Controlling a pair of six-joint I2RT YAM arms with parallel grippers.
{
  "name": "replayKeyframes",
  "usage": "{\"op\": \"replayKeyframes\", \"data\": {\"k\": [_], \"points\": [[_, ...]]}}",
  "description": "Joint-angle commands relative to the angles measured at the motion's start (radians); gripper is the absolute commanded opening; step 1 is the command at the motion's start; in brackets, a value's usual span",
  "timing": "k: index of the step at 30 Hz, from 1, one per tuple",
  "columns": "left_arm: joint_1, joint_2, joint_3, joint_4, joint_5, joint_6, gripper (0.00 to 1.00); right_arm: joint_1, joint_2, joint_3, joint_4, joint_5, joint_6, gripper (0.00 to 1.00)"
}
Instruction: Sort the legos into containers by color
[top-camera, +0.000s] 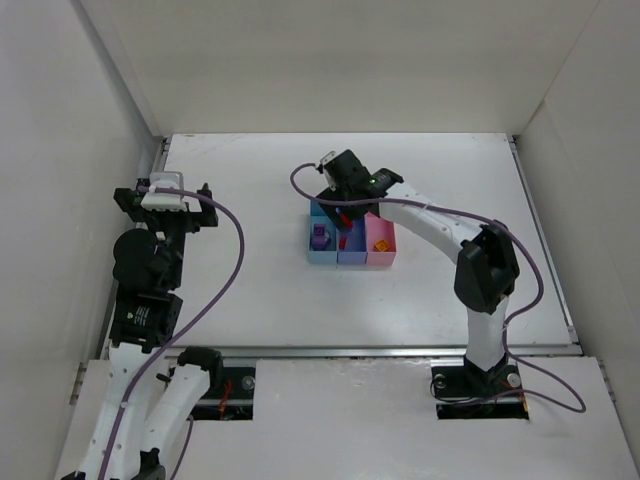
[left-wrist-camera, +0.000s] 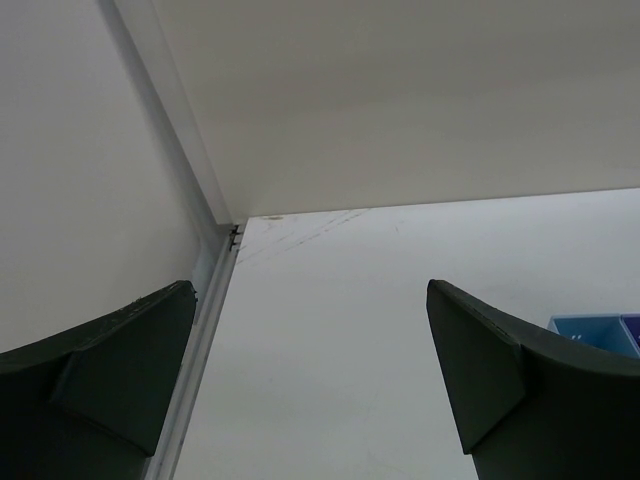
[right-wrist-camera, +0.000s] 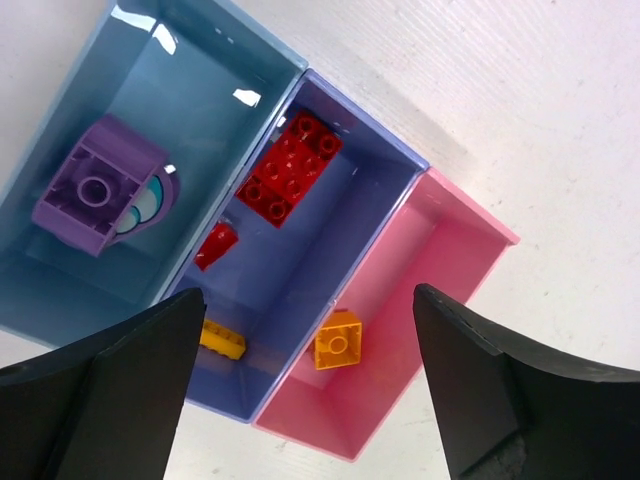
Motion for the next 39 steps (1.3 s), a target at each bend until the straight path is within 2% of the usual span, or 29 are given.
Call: {"op": "replayKeyframes", "data": {"k": [1,6,7,9,10,12,13,14,16,17,21,23,25,27,39], "points": [[0.005,-0.021,0.0,0.031,0.013,-0.004,1.0,-0.022,-0.117,0.04,0.033,0.016,0.106,0.91],[0.005,-0.021,-0.011,0.031,0.013,-0.004,1.0,-0.215,-0.302,-0.054,0.079,0.003,0.3,0.92],[0.005,-0.021,-0.021,0.031,0.013,-0.004,1.0,-0.302,-0.336,-0.105,0.088,-0.013,0.32,0.92],[0.005,-0.021,-0.021,0.031,0.013,-0.014,1.0,-0.395,-0.429,-0.163,0.106,-0.024,0.358,0.92],[0.005,-0.03,-0.032,0.031,0.013,-0.014,1.0,-0.479,-0.459,-0.192,0.118,-0.014,0.37,0.94],[0.005,-0.03,-0.041,0.031,0.013,-0.014,1.0,-0.564,-0.54,-0.271,0.119,0.029,0.406,0.95],[0.005,-0.03,-0.053,0.031,0.013,-0.014,1.0,-0.6,-0.568,-0.294,0.119,0.107,0.419,0.99],[0.005,-0.041,-0.063,0.031,0.013,-0.014,1.0,-0.665,-0.597,-0.338,0.119,0.158,0.433,0.99],[0.005,-0.041,-0.072,0.031,0.013,-0.014,1.0,-0.71,-0.696,-0.389,0.16,0.279,0.446,0.99],[0.005,-0.041,-0.081,0.031,0.013,-0.014,1.0,-0.737,-0.733,-0.416,0.183,0.389,0.446,0.99],[0.014,-0.041,-0.103,0.04,0.004,-0.014,1.0,-0.746,-0.907,-0.593,0.339,0.539,0.404,0.99],[0.014,-0.041,-0.103,0.04,0.004,-0.023,1.0,-0.747,-0.993,-0.631,0.402,0.504,0.352,0.99],[0.014,-0.03,-0.112,0.049,0.014,-0.033,1.0,-0.747,-1.043,-0.683,0.442,0.406,0.319,0.99],[0.014,-0.03,-0.112,0.049,0.027,-0.043,1.0,-0.747,-1.105,-0.72,0.49,0.376,0.329,0.99],[0.014,-0.019,-0.112,0.029,0.054,-0.061,1.0,-0.747,-1.197,-0.753,0.461,0.418,0.398,0.99]]}}
